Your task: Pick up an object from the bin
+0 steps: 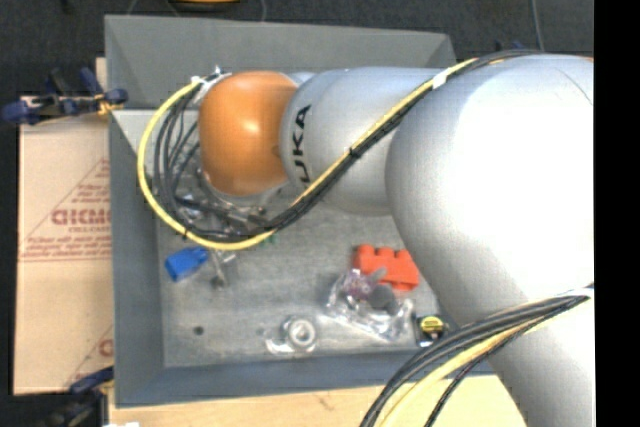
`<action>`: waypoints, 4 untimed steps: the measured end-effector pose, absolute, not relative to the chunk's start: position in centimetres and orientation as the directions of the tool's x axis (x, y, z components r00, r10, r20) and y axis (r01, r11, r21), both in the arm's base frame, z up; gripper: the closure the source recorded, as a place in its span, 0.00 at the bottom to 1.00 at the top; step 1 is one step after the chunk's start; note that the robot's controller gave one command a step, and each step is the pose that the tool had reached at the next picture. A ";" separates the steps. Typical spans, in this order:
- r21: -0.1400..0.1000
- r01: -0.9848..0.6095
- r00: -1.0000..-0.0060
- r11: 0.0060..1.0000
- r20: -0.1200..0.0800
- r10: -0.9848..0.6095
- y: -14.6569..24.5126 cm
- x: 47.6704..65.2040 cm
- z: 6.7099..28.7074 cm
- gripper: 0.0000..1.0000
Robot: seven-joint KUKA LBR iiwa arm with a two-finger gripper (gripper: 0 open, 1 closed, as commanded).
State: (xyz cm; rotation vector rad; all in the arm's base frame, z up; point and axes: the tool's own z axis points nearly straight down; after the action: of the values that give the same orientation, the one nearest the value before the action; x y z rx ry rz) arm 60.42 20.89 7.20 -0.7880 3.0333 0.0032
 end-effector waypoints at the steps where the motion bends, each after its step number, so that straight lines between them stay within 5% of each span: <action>1: 0.001 -0.481 -0.877 0.877 -0.005 -0.481 20.7 60.3 7.5 1.00; 2: 0.002 -0.479 -0.878 0.878 -0.005 -0.479 20.6 60.3 7.5 0.00; 3: 0.000 -0.695 -0.719 0.719 0.000 -0.695 22.4 53.2 7.0 0.00; 4: 0.001 -0.691 -0.723 0.723 -0.003 -0.691 22.4 53.3 7.1 1.00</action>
Offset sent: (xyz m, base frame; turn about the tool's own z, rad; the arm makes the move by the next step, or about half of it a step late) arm 0.0000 0.0000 0.0000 0.0000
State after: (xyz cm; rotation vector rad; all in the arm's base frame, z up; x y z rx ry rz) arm 53.29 22.40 7.07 -1.1692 2.9134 0.0023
